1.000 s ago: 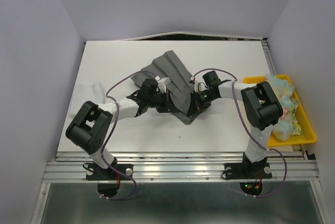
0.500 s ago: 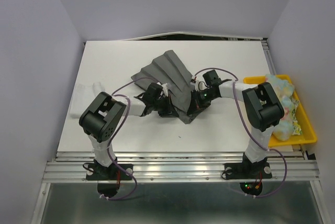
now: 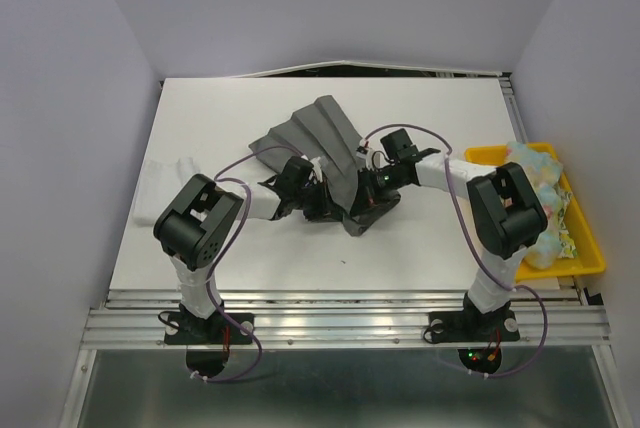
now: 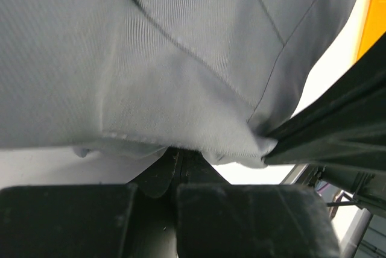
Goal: Fold and stack the skirts
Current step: Fold the skirt
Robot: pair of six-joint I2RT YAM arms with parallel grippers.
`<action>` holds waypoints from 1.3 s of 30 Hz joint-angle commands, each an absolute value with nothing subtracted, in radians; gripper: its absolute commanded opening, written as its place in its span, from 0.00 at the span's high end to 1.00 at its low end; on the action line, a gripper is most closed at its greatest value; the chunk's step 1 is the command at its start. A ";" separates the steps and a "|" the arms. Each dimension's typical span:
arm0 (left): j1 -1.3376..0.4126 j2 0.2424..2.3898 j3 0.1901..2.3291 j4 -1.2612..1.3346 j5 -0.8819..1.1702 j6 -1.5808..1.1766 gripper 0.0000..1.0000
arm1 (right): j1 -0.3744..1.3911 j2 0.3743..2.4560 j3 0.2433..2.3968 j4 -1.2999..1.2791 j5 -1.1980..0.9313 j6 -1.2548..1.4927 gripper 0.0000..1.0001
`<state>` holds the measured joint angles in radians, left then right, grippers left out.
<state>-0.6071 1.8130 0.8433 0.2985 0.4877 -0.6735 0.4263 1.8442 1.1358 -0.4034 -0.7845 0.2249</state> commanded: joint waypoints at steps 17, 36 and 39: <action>-0.595 1.458 0.890 0.080 0.454 -0.428 0.79 | 0.462 2.020 1.108 -0.335 -0.774 0.195 0.99; -0.256 1.870 1.201 0.199 0.560 -0.347 0.75 | 0.339 1.745 1.216 -0.417 -0.727 -0.040 0.42; -0.216 2.014 1.307 0.121 0.600 -0.287 0.76 | 0.282 1.834 1.207 -0.419 -0.695 -0.148 0.45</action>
<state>-0.2508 1.9202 1.1889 0.1570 0.5434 -0.3866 0.3313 1.7340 1.2030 -0.3386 -0.7860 0.0235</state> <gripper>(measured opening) 0.250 0.564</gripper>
